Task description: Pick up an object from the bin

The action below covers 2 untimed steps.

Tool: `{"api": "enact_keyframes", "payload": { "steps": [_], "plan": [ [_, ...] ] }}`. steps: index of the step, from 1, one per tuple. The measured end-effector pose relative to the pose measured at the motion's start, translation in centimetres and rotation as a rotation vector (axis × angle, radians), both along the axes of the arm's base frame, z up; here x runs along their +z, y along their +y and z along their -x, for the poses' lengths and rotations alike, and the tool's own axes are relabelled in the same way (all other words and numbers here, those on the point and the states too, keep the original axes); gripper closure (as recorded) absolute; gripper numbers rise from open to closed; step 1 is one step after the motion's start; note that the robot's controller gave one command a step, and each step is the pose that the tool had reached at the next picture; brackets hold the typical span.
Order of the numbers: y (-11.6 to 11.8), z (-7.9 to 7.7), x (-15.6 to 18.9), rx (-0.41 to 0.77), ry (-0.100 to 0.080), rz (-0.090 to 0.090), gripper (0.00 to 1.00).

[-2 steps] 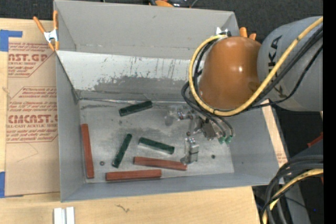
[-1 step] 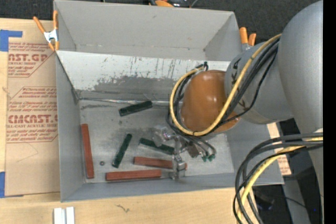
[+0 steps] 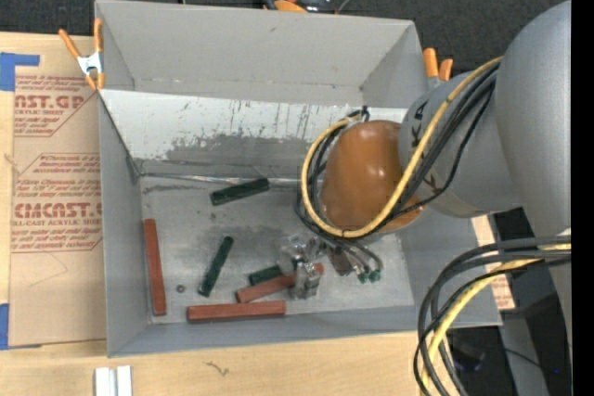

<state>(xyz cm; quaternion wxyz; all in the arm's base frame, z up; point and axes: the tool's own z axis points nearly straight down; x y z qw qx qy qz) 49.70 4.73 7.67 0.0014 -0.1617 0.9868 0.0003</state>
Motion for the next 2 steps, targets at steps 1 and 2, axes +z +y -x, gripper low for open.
{"api": "enact_keyframes", "payload": {
  "steps": [1,2],
  "plan": [
    [4.3,-1.0,-0.2,-0.04,-0.004,0.005,1.0],
    [1.5,-0.5,13.4,0.023,-0.006,0.0,1.0]
  ]
}}
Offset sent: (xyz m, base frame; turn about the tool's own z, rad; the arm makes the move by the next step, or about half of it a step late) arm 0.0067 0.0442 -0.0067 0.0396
